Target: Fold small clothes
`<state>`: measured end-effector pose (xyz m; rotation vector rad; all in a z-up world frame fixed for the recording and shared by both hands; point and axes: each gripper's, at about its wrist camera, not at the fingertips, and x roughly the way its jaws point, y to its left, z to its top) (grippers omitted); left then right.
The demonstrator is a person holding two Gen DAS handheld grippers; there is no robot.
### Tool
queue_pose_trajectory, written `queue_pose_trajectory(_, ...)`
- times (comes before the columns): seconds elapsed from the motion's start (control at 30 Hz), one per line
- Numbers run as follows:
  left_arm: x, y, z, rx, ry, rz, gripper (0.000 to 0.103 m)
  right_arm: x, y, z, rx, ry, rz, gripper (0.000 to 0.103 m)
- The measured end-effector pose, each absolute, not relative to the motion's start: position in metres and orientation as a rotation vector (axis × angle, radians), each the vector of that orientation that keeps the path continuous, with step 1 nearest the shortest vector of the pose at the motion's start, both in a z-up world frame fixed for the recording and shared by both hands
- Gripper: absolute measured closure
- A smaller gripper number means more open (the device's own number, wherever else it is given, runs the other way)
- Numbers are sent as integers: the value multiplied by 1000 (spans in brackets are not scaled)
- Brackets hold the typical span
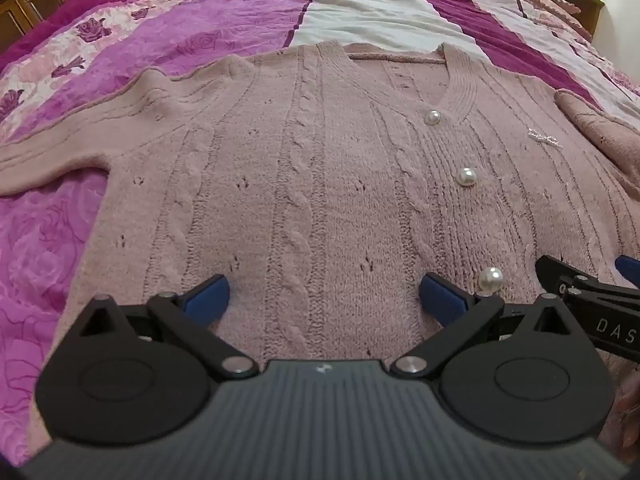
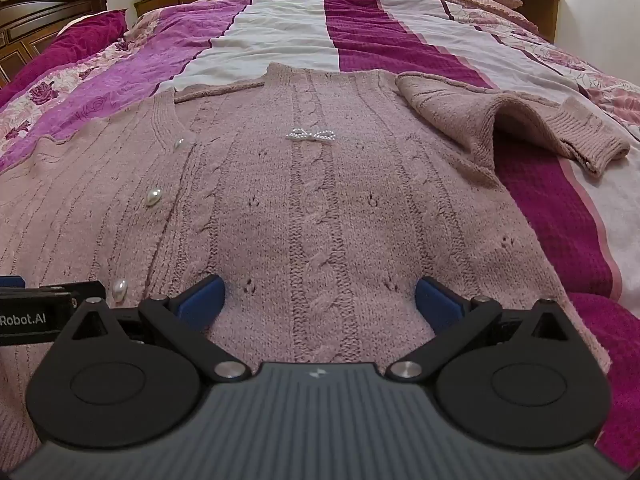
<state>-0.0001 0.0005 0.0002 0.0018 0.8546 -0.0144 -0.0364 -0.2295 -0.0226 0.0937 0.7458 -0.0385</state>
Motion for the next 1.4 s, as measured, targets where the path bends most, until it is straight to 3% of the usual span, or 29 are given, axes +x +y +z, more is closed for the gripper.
queue_pose_trajectory(1.4,1,-1,0,27,858,-5,0,-36,-228,-24,88,746,-41,0)
